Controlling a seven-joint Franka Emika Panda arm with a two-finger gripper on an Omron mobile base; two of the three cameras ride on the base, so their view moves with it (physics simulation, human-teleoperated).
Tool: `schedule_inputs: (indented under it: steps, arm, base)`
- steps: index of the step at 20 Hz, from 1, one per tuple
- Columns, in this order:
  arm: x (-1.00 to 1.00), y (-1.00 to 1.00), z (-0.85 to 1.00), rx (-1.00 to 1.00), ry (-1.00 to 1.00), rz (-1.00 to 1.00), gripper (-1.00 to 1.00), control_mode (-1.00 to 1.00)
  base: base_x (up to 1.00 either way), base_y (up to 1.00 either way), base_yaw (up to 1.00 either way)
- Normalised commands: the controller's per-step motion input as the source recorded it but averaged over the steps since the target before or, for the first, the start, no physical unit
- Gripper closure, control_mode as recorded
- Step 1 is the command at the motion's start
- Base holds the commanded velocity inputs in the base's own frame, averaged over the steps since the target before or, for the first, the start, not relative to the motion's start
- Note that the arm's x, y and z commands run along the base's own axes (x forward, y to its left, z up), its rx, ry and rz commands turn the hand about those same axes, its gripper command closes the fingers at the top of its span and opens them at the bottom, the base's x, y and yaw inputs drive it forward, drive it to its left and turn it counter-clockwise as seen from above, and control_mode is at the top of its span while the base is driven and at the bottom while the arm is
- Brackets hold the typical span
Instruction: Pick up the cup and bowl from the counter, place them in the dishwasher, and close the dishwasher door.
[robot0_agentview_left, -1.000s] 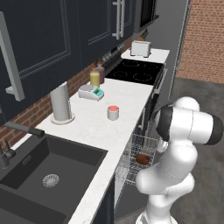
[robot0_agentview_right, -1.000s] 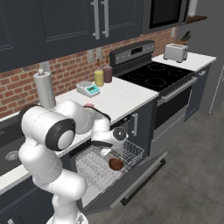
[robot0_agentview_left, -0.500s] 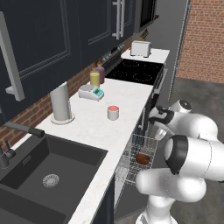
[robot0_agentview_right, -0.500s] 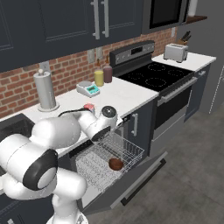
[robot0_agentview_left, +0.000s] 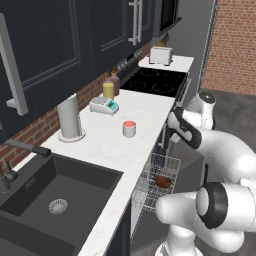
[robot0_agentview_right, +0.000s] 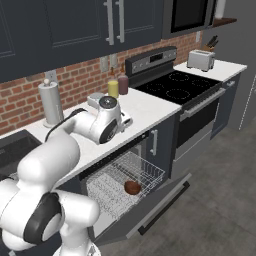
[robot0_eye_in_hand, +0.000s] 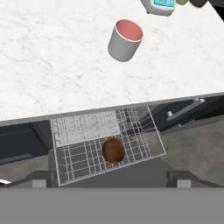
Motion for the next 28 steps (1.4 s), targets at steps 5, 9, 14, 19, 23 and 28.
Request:
schedule_inputs:
  steps: [5,9,14,19,23,28]
  arm:
    - [0.09,0.39,0.16,0.00,0.00,-0.16,-1.00,-1.00]
    - [0.32,0.22,0.00,0.00,0.00,-0.17,-1.00,-1.00]
    - [0.34,0.09,0.00,0.00,0.00,-0.19,-1.00,-1.00]
    - [0.29,0.10,0.00,0.05,0.03,-0.20,-1.00,-1.00]
    - [0.31,0.13,0.00,0.09,0.09,-0.17,-1.00,-1.00]
    - [0.29,0.10,0.00,0.13,0.06,-0.15,-1.00,-1.00]
  base:
    - [0.00,0.00,0.00]
    - [0.00,0.00,0.00]
    - [0.00,0.00,0.00]
    - [0.00,0.00,0.00]
    - [0.00,0.00,0.00]
    - [0.00,0.00,0.00]
